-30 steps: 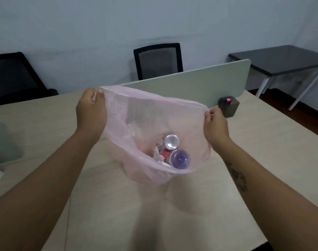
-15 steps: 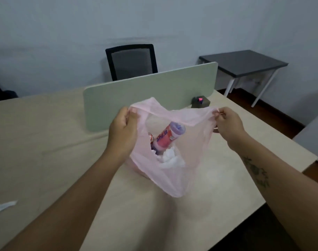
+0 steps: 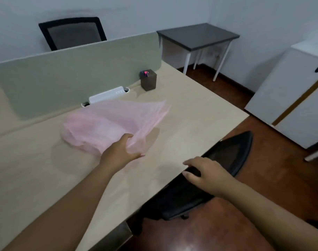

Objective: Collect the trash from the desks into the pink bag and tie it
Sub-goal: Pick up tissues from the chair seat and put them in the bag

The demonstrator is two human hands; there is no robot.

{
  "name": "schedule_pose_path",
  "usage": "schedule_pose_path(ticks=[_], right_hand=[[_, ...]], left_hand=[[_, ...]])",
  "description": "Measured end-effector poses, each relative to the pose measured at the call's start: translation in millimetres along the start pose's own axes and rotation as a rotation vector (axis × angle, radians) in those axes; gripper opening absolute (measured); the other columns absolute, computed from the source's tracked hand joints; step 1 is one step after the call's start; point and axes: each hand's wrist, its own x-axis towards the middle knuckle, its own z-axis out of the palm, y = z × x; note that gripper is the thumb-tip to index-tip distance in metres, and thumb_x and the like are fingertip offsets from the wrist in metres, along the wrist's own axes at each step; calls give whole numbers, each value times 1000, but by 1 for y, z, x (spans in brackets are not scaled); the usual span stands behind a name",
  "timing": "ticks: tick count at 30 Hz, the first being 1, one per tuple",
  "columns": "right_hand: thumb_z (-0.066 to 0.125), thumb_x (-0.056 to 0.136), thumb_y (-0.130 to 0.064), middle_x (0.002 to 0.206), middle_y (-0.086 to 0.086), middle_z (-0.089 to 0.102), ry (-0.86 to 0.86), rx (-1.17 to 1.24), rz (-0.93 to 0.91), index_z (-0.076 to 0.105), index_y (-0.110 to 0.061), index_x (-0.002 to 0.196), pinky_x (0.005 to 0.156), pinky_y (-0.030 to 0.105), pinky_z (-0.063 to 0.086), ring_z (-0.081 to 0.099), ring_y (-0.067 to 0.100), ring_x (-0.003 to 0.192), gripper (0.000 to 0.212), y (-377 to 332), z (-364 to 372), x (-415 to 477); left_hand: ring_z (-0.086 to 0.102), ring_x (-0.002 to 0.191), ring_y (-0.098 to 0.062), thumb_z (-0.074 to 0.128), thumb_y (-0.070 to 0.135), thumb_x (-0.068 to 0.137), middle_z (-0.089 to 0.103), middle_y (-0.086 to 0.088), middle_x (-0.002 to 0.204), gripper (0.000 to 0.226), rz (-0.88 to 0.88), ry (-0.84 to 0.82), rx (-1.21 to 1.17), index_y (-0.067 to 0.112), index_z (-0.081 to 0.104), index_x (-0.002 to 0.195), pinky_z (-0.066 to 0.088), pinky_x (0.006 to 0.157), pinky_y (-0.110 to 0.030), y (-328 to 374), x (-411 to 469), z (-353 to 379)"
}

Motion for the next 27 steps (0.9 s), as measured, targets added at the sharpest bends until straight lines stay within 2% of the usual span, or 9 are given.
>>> schedule_pose_path(ticks=[3,7,11,14,16,19,22,24,27], right_hand=[[21,94,-64,102,-14,65,45,-188,-132,65,-35,108,83,32,39,58,12,96,55,5,32,-40],[40,91,-46,62,-5,54,329,-220,-162,59,-23,63,63,34,34,51,19,63,42,13,51,-45],[41,87,-37,56,-3,50,324,-209,-159,53,-21,58,60,34,32,47,19,57,35,39,51,-51],[36,85,-32,66,-6,62,310,-135,-103,64,-23,65,79,33,35,57,18,69,36,72,43,-66],[34,84,-32,86,-14,70,323,-80,-12,72,-27,75,106,34,27,61,15,99,39,98,34,-80],[33,92,-35,131,-17,54,271,-12,220,74,-33,97,119,38,-3,21,16,145,42,135,27,-100],[46,98,-27,161,-13,13,250,198,534,67,-33,113,119,47,-1,-15,16,149,27,146,21,-108],[49,98,-26,164,-10,2,302,273,704,63,-27,123,119,50,2,-13,24,149,28,148,17,-109],[55,96,-23,164,-3,4,295,127,758,58,-19,131,121,50,9,-3,30,150,35,160,10,-113]], left_hand=[[62,103,-25,72,70,67,64,2,121,87,-26,-4,161,39,34,139,54,78,-37,-10,-8,35],[59,112,-30,60,50,90,61,-8,130,66,-107,27,275,28,32,147,50,82,-37,-27,-9,74],[56,116,-33,47,38,99,58,-13,134,54,-183,34,252,27,33,150,45,84,-37,-36,-5,92],[53,122,-33,40,35,102,53,-10,142,50,-181,25,223,33,33,152,44,89,-38,-46,-5,99],[51,124,-33,37,35,103,51,-8,145,50,-148,13,197,35,31,152,44,93,-40,-52,-7,103],[56,117,-33,37,35,103,57,-7,139,51,-74,37,270,37,29,153,47,87,-41,-57,-9,104],[63,93,-36,45,32,100,67,-10,114,53,1,113,373,34,35,151,48,70,-38,-62,-14,104],[62,78,-36,49,27,97,67,-12,97,52,30,134,390,29,42,148,47,63,-37,-62,-19,105],[58,69,-34,52,22,93,62,-11,83,52,40,166,378,27,47,144,47,60,-37,-61,-21,107]])
